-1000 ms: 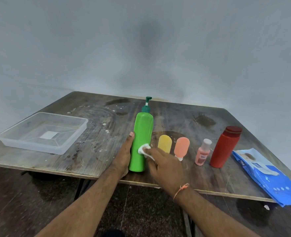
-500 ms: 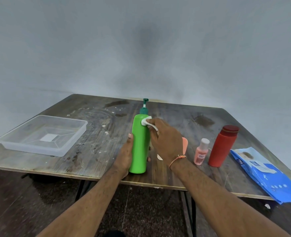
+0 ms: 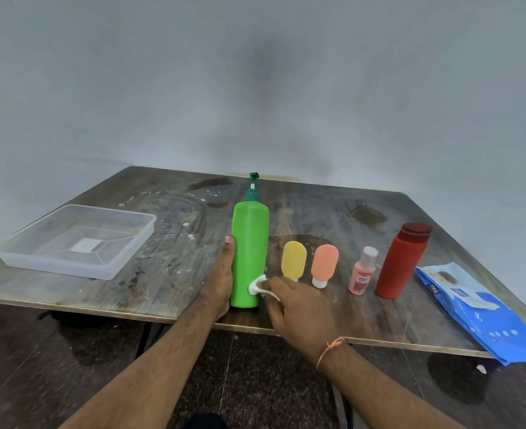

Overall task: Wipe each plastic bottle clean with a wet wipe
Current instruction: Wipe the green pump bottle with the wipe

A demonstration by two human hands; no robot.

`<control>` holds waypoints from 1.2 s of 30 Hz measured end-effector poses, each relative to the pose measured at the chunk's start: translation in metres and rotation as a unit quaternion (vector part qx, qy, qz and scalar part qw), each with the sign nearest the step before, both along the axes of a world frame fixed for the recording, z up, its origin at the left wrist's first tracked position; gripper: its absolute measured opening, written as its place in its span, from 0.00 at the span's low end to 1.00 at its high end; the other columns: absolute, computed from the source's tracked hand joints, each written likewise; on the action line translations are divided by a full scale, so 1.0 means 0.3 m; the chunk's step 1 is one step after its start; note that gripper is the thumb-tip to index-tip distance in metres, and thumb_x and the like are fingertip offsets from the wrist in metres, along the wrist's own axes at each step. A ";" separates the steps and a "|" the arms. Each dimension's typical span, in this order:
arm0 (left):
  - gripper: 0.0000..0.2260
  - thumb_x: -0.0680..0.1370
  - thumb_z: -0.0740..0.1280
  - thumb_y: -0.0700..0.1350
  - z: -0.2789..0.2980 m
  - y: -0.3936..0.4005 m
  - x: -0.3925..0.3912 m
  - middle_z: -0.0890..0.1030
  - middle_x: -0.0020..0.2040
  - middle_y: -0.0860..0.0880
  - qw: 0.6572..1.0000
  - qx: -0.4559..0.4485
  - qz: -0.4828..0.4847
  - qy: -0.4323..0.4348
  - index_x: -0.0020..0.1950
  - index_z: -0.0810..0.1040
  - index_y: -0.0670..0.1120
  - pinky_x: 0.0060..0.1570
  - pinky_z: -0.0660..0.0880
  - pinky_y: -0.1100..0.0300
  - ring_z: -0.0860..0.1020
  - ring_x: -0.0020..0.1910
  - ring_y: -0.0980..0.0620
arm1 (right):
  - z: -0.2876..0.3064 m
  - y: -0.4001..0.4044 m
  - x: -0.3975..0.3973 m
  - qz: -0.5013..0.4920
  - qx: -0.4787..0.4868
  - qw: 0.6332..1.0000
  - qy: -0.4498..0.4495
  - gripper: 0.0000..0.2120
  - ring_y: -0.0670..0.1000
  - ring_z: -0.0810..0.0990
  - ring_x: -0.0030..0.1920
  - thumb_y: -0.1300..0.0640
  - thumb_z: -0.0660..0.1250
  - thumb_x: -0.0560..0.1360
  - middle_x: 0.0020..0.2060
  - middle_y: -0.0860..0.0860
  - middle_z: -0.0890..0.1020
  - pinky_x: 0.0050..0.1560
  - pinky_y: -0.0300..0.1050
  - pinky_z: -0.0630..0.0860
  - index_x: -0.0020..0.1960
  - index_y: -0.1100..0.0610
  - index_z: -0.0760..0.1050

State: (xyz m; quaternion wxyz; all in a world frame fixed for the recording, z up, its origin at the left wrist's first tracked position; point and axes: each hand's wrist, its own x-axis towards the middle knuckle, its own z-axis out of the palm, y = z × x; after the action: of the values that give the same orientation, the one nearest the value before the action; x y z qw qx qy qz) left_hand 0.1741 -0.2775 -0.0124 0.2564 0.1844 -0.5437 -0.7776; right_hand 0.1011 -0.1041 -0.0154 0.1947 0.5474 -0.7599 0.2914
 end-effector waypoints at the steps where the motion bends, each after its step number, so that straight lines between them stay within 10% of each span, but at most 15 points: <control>1: 0.37 0.79 0.53 0.69 0.000 0.000 0.002 0.85 0.58 0.36 1.000 0.003 0.003 0.000 0.68 0.80 0.41 0.53 0.84 0.46 0.85 0.54 0.39 | 0.021 -0.013 -0.010 -0.009 -0.003 1.000 -0.002 0.12 0.49 0.83 0.42 0.49 0.64 0.82 0.53 0.42 0.86 0.39 0.49 0.80 0.63 0.42 0.80; 9: 0.30 0.82 0.55 0.65 0.005 0.006 -0.010 0.84 0.65 0.42 0.999 0.036 0.018 0.010 0.73 0.77 0.47 0.66 0.78 0.40 0.82 0.65 0.41 | 0.109 -0.133 -0.090 -0.030 -0.095 0.992 -0.080 0.14 0.49 0.85 0.57 0.55 0.68 0.81 0.61 0.42 0.86 0.54 0.52 0.83 0.63 0.44 0.82; 36: 0.40 0.78 0.52 0.72 -0.012 -0.012 -0.016 0.86 0.54 0.36 0.995 -0.004 0.094 -0.033 0.67 0.80 0.41 0.53 0.83 0.41 0.86 0.51 0.35 | -0.040 0.008 0.008 0.040 -0.035 0.997 -0.050 0.08 0.47 0.82 0.42 0.54 0.71 0.80 0.49 0.42 0.85 0.39 0.40 0.74 0.58 0.45 0.80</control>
State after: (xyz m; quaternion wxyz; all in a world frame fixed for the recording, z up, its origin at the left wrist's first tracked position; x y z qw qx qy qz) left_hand 0.1692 -0.2811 -0.0159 0.3112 0.2594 -0.5355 -0.7410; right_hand 0.1036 -0.1016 -0.0273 0.1641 0.5547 -0.7357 0.3524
